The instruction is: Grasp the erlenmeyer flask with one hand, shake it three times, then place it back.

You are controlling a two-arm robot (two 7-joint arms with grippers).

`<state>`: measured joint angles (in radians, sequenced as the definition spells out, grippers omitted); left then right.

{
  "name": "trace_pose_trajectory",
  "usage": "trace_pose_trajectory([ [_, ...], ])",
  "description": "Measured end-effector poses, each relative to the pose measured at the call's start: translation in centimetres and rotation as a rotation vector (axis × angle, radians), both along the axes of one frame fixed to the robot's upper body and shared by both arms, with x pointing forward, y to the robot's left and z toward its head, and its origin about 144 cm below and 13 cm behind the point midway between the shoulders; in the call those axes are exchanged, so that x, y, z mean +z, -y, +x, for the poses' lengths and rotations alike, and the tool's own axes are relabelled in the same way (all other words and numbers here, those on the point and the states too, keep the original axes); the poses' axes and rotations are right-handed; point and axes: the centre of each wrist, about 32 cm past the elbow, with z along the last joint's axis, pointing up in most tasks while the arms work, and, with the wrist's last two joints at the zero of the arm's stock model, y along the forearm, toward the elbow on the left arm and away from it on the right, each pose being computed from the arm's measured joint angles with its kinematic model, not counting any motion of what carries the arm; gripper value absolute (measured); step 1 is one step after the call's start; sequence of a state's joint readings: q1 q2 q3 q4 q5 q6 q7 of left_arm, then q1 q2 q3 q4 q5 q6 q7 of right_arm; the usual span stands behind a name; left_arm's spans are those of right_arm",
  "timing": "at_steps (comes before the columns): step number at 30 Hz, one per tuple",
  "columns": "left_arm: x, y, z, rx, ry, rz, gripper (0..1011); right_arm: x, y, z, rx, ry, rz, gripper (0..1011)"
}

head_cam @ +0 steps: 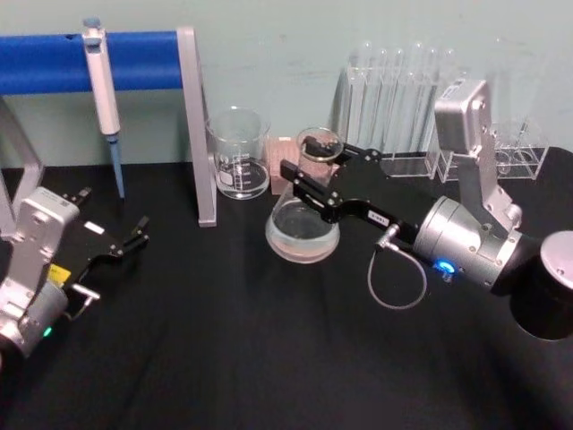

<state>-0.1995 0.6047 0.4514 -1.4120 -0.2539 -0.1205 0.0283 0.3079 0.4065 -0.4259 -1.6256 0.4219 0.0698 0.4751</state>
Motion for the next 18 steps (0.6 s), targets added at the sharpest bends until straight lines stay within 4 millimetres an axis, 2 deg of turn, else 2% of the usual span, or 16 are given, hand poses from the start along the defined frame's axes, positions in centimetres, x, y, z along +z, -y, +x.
trace_pose_trajectory([
  [18, 0.0, 0.0, 0.0, 0.0, 0.0, 0.0, 1001, -0.3, -0.56, -0.1, 0.032, -0.009, -0.004, 449],
])
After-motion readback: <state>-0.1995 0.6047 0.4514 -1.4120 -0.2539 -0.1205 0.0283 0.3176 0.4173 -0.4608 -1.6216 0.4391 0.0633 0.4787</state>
